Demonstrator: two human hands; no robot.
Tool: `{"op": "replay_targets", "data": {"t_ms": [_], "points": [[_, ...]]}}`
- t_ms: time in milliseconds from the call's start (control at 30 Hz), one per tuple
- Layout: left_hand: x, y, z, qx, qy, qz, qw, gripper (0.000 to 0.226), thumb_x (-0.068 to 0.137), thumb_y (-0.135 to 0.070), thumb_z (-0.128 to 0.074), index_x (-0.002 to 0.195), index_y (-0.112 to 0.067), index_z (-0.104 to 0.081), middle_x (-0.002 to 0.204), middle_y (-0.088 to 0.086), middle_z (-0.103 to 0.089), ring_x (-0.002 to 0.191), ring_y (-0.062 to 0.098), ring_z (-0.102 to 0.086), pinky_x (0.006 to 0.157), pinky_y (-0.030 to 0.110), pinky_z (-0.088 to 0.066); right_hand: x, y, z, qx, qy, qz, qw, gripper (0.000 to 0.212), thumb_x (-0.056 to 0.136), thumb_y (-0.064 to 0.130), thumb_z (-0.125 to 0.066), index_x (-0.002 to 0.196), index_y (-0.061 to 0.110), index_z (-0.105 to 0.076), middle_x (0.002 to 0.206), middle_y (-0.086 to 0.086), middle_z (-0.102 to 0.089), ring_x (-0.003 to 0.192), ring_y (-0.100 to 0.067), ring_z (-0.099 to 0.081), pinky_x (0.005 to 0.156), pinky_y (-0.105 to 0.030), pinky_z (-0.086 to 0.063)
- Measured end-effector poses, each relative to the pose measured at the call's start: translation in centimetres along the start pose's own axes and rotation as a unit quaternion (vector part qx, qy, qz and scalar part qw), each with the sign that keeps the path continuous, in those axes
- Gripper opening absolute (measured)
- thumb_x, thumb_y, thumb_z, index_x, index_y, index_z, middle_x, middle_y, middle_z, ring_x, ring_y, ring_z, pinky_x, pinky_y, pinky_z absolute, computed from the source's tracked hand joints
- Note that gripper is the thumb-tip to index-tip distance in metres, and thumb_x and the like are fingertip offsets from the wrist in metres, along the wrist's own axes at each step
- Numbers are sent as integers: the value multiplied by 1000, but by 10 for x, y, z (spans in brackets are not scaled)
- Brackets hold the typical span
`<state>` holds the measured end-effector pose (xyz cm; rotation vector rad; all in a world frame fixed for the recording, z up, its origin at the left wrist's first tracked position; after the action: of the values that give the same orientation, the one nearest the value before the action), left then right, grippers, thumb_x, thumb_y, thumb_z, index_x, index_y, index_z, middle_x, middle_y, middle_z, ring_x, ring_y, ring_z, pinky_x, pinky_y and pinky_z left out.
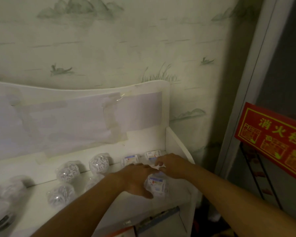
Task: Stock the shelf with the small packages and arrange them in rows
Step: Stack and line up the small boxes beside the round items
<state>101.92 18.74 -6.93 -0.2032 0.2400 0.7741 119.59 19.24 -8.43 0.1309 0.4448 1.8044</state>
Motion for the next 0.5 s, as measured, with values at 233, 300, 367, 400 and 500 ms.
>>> {"op": "replay_targets", "data": {"t_ms": [233, 300, 367, 400, 500], "points": [[-6, -3, -7, -1, -59, 39, 997, 68, 72, -64, -66, 131, -35, -49, 126, -8, -58, 111, 15, -55, 93, 32, -45, -18, 0, -4, -21, 51, 17, 998, 32, 98, 26, -49, 130, 22, -55, 128, -6, -60, 109, -23, -58, 92, -34, -48], [-15, 6, -4, -10, -55, 64, 996, 64, 73, -62, -67, 128, -33, -51, 123, -7, -59, 108, 14, -56, 90, 30, -45, -22, 4, -5, -39, 67, 39, 996, 39, 96, 35, -53, 132, 22, -52, 130, -5, -58, 113, -23, -56, 94, -37, -47], [-24, 13, -5, -4, -49, 88, 995, 62, 75, -61, -66, 126, -31, -51, 122, -7, -58, 106, 14, -56, 87, 28, -45, -23, 8, -11, -48, 78, 47, 995, 54, 89, 48, -60, 135, 23, -47, 133, -3, -55, 117, -23, -54, 96, -37, -44], [-27, 16, -7, -4, -48, 100, 994, 62, 75, -61, -66, 127, -30, -50, 122, -7, -58, 106, 14, -56, 87, 28, -45, -23, 11, -15, -55, 79, 44, 994, 63, 84, 53, -62, 137, 24, -44, 135, -2, -53, 119, -23, -52, 95, -37, -43], [-33, 19, -13, -15, -46, 125, 991, 64, 76, -62, -65, 127, -28, -49, 123, -6, -57, 105, 14, -57, 87, 28, -47, -19, 16, -27, -119, 51, 62, 990, 73, 77, 60, -67, 136, 23, -43, 135, -2, -50, 116, -23, -52, 91, -38, -44]]}}
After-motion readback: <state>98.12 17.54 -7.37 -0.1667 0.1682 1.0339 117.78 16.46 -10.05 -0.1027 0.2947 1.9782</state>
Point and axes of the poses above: each hand's wrist, its own x-axis towards the middle knuckle, its own z-axis out of the back of the hand, y = z × x, the point moved 1 cm from there along x, towards the middle knuckle
